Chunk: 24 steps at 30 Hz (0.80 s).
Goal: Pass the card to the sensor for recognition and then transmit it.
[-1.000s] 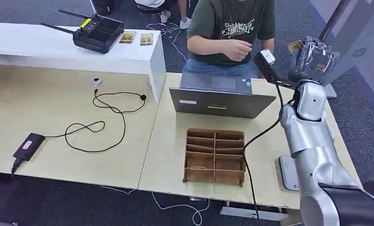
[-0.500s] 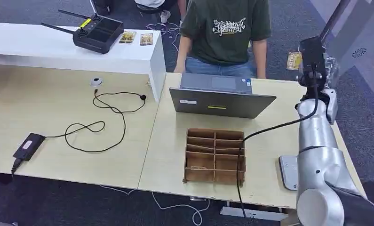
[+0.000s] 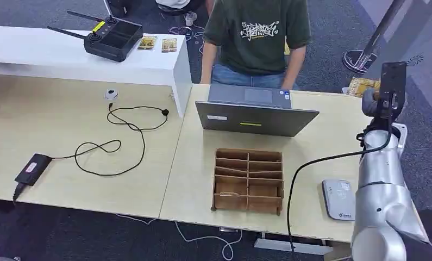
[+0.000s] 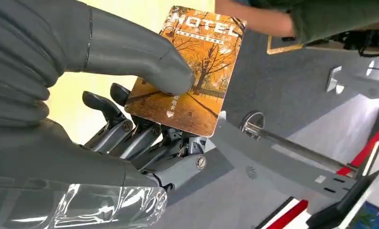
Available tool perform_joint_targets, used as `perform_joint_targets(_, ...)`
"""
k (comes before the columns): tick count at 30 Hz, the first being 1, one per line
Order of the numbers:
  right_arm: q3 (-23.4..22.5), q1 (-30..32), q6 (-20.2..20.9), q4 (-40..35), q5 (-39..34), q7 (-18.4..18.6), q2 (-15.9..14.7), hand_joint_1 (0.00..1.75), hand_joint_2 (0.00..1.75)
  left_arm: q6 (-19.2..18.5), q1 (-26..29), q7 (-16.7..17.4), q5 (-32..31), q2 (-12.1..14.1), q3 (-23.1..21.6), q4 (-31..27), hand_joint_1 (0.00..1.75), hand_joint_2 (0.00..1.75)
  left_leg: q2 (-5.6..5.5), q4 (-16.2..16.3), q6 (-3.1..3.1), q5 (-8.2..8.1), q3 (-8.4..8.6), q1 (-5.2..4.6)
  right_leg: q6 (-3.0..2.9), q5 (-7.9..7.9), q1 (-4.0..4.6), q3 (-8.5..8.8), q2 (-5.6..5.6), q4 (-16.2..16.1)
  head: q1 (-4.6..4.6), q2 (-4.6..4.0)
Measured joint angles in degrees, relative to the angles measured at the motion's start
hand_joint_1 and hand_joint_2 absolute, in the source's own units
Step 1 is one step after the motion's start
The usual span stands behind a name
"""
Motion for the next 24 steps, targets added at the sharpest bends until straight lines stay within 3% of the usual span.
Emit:
perform_joint_targets(12, -0.02, 7.33, 1.62, -2.73, -5.75, -0.55, -5.27, 1.75, 1.75, 0.24, 0.09, -0.04, 0.02, -0.02, 0.0, 0.0, 0.0, 0.0, -0.03, 0.0, 0.01, -0.01, -0.02, 0.0, 0.0, 0.0, 0.0, -0.01, -0.01, -0.01, 0.0, 0.0)
perform_joint_targets(24, -0.07, 14.5, 2.88, -6.36, -10.36, -1.46, -7.49, 1.75, 1.75, 0.26, 0.09, -0.04, 0.13, -0.11, 0.04, 0.0, 0.0, 0.0, -0.02, 0.0, 0.03, -0.03, -0.03, 0.0, 0.03, -0.02, 0.0, -0.01, -0.01, -0.01, 0.0, 0.0)
